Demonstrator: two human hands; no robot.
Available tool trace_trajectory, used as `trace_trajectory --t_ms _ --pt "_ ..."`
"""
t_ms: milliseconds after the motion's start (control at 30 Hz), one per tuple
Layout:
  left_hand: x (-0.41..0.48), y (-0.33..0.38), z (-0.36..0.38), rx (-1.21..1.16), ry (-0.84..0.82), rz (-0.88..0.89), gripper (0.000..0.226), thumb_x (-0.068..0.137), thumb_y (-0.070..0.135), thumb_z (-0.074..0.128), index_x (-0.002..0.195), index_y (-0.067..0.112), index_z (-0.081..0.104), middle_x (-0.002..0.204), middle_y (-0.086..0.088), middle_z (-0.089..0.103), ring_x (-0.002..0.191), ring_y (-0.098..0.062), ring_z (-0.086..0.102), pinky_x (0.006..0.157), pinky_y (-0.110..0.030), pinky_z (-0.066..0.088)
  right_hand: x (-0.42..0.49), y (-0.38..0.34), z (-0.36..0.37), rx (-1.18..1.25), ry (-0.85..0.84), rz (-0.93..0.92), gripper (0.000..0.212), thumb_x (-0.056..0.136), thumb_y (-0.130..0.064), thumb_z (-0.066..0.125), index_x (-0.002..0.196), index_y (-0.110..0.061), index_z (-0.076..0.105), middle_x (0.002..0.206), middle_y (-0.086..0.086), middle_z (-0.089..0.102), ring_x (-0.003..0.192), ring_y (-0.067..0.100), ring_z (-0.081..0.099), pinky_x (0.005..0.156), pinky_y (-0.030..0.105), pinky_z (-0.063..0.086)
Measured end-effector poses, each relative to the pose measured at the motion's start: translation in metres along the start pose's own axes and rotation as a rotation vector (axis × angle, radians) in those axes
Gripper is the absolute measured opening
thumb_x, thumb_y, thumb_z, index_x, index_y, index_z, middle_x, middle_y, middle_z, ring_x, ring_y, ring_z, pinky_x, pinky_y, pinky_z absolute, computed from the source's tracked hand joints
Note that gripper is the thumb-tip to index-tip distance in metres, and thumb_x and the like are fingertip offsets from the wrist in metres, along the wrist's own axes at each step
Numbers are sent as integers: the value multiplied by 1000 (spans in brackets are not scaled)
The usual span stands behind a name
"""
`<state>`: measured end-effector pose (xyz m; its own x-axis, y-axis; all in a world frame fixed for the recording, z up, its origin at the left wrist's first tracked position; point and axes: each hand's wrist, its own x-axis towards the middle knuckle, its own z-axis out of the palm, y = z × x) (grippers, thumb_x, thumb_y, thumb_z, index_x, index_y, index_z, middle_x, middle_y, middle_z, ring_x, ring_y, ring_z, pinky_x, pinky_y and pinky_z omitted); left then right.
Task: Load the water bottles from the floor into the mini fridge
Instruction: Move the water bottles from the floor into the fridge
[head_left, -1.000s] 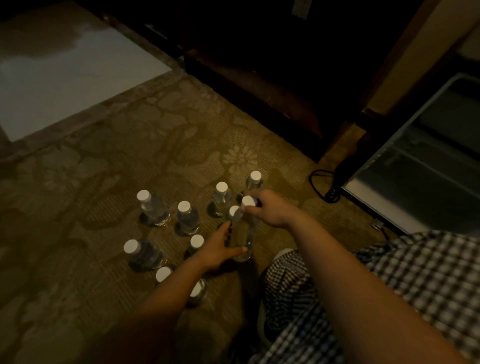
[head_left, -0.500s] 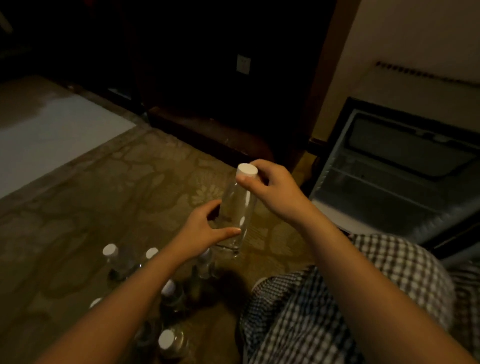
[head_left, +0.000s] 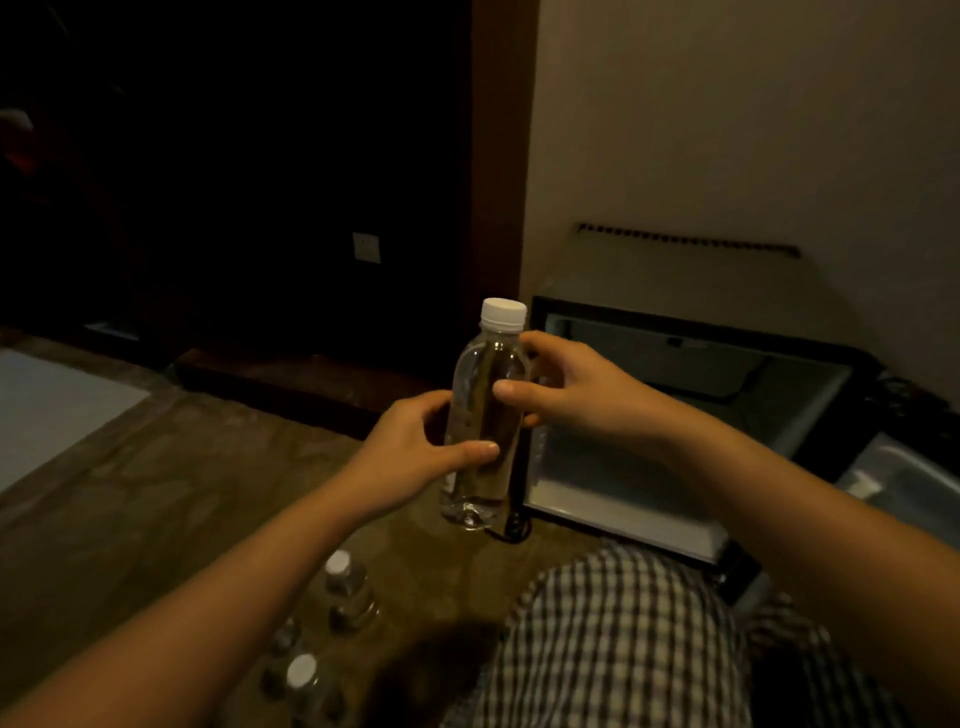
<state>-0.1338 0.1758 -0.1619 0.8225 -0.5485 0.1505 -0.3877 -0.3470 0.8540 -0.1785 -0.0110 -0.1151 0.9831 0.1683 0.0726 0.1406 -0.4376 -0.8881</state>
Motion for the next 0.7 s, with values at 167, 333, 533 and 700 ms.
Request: trace_trajectory --t_ms 167,333,533,700 --pt "55 15 24 -29 -104 78 43 75 22 72 116 23 60 103 17 64 95 16 58 75 -3 45 7 18 -52 -71 63 -44 43 88 -27 59 129 -20 47 118 0 61 104 12 61 79 26 55" --pt "106 13 63 -58 -183 81 44 76 18 71 118 21 58 101 21 60 90 13 58 69 4 42 15 60 -85 -123 174 -37 47 87 -29 60 131 -22 45 125 -1 58 112 9 58 93 31 51" --pt "156 -15 115 39 -288 51 38 74 30 73 107 38 56 120 -1 56 110 -14 56 96 -30 47 18 126 -106 -110 279 23 41 86 -26 62 124 -29 46 121 -6 60 112 7 58 98 33 49" --pt "184 -46 157 -3 -344 18 40 78 23 70 117 23 58 119 -5 61 109 -15 59 99 -35 47 18 180 -110 -96 341 118 37 86 -22 63 120 -28 48 107 -16 61 101 -3 60 89 18 50"
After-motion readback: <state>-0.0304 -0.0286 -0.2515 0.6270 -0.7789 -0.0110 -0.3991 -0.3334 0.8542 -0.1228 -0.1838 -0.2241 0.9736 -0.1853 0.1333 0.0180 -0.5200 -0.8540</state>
